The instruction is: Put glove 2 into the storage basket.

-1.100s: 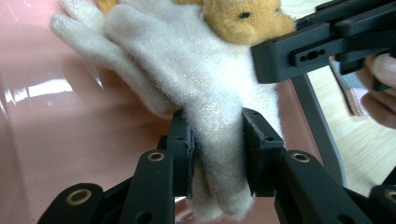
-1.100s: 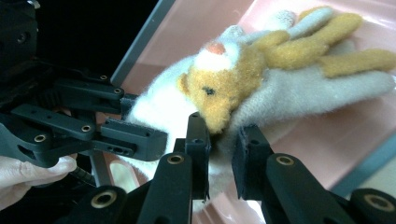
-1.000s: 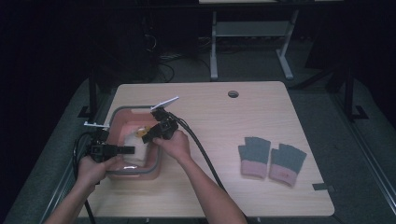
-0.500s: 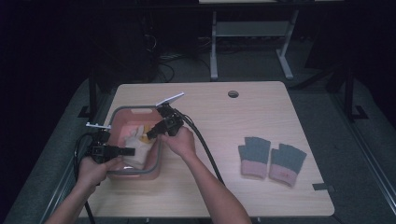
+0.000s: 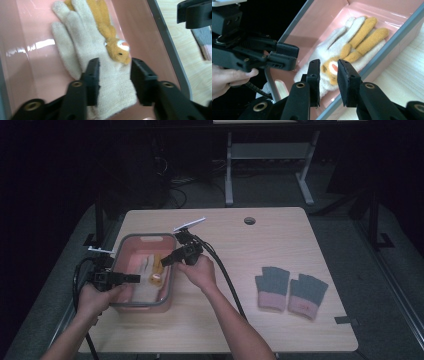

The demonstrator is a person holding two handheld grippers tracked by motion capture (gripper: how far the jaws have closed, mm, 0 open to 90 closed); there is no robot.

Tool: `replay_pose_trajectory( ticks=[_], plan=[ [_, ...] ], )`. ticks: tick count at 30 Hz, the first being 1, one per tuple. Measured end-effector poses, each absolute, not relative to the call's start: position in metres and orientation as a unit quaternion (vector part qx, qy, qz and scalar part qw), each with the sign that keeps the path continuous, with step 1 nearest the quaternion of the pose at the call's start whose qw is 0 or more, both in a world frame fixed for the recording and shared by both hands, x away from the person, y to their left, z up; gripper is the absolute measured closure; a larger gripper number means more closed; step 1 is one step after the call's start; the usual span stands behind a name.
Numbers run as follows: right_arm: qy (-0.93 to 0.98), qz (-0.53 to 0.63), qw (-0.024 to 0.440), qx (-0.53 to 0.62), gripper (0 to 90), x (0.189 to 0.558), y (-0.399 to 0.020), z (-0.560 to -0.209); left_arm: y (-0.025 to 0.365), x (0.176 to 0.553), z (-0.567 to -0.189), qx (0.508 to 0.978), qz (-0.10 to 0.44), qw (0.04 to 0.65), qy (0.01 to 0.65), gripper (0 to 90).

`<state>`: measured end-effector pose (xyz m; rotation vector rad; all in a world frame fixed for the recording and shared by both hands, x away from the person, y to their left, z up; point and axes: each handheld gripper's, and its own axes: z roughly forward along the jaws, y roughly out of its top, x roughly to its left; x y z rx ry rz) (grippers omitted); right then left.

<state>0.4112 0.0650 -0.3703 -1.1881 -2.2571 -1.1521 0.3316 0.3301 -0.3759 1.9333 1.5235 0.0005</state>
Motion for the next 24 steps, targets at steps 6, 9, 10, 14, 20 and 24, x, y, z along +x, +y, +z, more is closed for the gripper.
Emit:
replay_pose_trajectory(
  ticks=[6,9,10,14,20,24],
  plan=[
    [-0.793,-0.414,0.169,-0.414,71.8,0.407,0.056,-0.367,0.313,0.339,-0.387,0.781,0.006,0.274,0.561,70.5],
    [-0.791,-0.419,0.169,-0.412,71.8,0.405,0.052,-0.363,0.309,0.344,-0.392,0.787,0.006,0.248,0.565,70.5],
    [-0.791,-0.422,0.167,-0.410,71.8,0.405,0.051,-0.362,0.309,0.345,-0.393,0.788,0.007,0.242,0.566,70.5],
    [-0.791,-0.425,0.168,-0.407,70.8,0.404,0.046,-0.360,0.312,0.347,-0.394,0.784,0.004,0.243,0.571,69.6],
    [-0.789,-0.429,0.171,-0.404,69.5,0.403,0.040,-0.360,0.315,0.343,-0.384,0.769,0.016,0.281,0.574,66.3],
    [-0.784,-0.436,0.179,-0.405,68.7,0.405,0.031,-0.361,0.314,0.343,-0.375,0.766,0.013,0.303,0.567,64.9]
  ],
)
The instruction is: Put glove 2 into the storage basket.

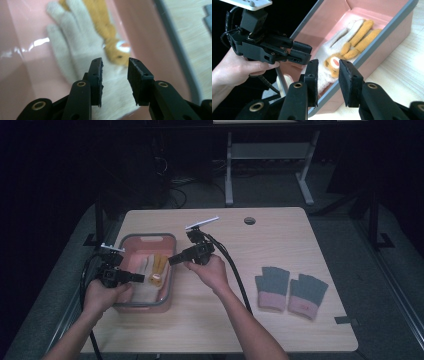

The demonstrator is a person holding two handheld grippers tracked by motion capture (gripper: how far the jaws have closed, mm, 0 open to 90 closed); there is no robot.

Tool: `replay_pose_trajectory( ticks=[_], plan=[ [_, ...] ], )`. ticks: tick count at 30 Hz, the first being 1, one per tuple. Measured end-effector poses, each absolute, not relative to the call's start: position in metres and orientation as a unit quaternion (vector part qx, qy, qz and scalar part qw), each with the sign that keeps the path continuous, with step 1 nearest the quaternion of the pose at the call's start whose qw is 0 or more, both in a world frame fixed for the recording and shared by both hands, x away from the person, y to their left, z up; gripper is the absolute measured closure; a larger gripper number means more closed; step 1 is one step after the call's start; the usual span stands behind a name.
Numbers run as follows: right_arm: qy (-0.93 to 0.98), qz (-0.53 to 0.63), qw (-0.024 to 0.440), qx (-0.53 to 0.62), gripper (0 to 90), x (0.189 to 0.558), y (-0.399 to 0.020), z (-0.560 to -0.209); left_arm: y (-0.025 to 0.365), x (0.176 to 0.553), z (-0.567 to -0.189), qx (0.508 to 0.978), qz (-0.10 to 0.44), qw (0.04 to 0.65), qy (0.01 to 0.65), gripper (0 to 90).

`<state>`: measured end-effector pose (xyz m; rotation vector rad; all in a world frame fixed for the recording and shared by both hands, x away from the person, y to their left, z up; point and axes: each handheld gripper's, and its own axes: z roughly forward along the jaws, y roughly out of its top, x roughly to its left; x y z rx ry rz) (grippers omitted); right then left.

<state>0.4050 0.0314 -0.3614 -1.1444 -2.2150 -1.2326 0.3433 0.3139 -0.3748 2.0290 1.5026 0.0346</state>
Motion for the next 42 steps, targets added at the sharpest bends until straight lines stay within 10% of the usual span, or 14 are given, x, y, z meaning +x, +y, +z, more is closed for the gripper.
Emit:
replay_pose_trajectory(
  ticks=[42],
  plan=[
    [-0.749,-0.461,0.171,-0.444,54.4,0.390,-0.096,-0.380,0.227,0.345,-0.340,0.754,-0.040,0.427,0.497,44.9]
  ],
)
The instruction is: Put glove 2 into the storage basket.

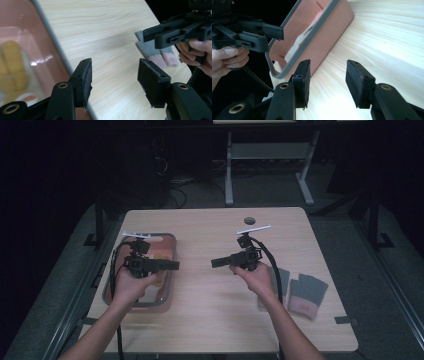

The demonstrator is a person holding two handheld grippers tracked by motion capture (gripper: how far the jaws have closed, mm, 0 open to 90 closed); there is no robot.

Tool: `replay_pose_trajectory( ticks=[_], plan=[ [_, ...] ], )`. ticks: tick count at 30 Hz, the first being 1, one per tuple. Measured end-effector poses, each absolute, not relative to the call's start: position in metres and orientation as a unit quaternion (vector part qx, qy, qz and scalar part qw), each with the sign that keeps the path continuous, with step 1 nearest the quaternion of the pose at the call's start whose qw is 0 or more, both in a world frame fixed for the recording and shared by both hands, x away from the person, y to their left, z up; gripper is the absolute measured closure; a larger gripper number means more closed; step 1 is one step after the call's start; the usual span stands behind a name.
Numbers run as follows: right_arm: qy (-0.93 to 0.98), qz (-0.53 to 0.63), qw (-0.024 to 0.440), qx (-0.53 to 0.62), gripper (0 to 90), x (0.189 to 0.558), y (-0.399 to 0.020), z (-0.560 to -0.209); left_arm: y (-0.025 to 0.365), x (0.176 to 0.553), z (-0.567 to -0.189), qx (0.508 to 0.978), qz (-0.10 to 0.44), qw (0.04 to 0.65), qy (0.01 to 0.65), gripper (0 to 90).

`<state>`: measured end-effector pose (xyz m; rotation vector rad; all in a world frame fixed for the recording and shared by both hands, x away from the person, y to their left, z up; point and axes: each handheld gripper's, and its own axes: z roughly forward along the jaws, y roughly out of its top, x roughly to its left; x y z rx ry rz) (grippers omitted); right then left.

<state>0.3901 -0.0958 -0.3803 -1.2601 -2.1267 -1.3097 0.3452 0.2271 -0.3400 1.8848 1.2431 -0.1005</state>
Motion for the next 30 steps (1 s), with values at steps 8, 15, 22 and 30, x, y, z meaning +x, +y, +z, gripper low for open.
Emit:
replay_pose_trajectory(
  ticks=[8,15,22,30],
  plan=[
    [-0.748,-0.463,0.161,-0.448,50.3,0.384,-0.114,-0.382,0.207,0.342,-0.342,0.753,-0.044,0.442,0.484,37.9],
    [-0.750,-0.465,0.141,-0.449,48.6,0.376,-0.130,-0.379,0.197,0.340,-0.344,0.749,-0.058,0.456,0.477,34.7],
    [-0.748,-0.461,0.135,-0.459,47.6,0.371,-0.147,-0.383,0.188,0.339,-0.346,0.745,-0.070,0.469,0.470,32.7],
    [-0.753,-0.455,0.120,-0.460,42.3,0.367,-0.161,-0.382,0.171,0.340,-0.347,0.747,-0.072,0.474,0.460,28.4]
  ],
)
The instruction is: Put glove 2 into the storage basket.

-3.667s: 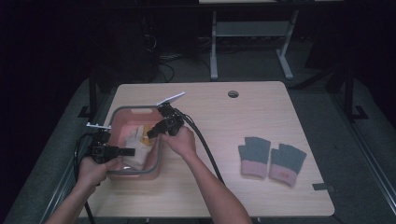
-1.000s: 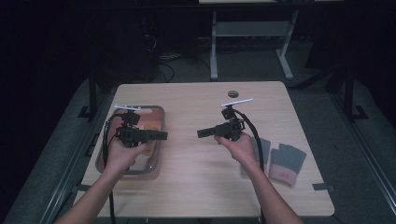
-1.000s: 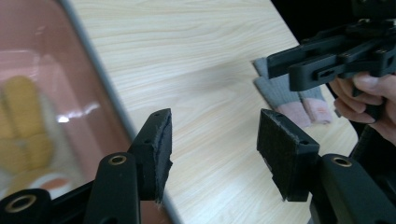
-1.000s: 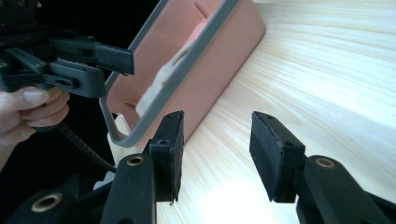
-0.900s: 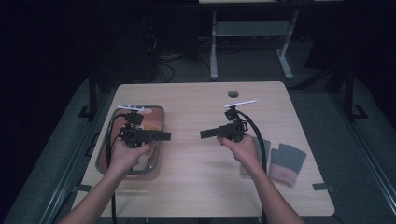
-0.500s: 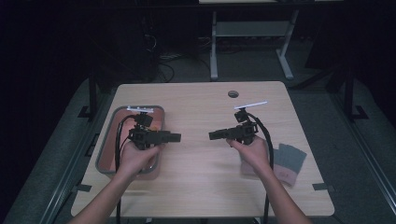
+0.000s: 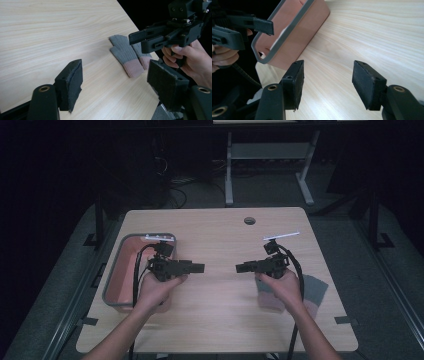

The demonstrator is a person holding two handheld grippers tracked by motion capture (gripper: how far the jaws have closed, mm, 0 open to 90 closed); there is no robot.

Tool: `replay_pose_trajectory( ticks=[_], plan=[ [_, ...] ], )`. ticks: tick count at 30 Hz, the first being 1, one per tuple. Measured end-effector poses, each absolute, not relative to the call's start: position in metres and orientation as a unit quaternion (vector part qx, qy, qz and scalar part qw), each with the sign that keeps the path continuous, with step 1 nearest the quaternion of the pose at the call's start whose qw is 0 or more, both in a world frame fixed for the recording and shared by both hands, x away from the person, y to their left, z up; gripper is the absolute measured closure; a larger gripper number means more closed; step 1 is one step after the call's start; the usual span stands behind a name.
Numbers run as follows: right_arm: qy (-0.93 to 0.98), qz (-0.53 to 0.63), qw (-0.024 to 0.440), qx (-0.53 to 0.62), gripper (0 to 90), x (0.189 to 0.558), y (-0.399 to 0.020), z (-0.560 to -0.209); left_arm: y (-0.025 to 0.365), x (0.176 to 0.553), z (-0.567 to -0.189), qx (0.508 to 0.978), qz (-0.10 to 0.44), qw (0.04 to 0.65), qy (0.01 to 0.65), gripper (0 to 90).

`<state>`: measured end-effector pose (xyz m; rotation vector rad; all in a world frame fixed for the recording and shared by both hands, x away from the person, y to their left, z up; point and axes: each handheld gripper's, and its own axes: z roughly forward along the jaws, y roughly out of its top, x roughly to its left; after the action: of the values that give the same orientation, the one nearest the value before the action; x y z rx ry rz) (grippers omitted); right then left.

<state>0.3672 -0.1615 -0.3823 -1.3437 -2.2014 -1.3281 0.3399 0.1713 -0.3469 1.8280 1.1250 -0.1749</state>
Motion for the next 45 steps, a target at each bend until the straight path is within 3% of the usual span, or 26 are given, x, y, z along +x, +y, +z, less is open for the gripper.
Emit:
replay_pose_trajectory(
  ticks=[13,19,29,45],
  plan=[
    [-0.763,-0.443,0.094,-0.462,38.4,0.355,-0.194,-0.382,0.144,0.338,-0.352,0.759,-0.074,0.470,0.444,26.5],
    [-0.769,-0.440,0.051,-0.460,38.5,0.345,-0.213,-0.378,0.131,0.334,-0.353,0.763,-0.076,0.475,0.431,26.1],
    [-0.779,-0.418,0.019,-0.467,36.8,0.327,-0.243,-0.391,0.110,0.328,-0.359,0.770,-0.081,0.478,0.415,26.0],
    [-0.787,-0.360,-0.036,-0.499,42.1,0.306,-0.287,-0.413,0.078,0.327,-0.372,0.778,-0.090,0.479,0.397,25.3]
  ],
)
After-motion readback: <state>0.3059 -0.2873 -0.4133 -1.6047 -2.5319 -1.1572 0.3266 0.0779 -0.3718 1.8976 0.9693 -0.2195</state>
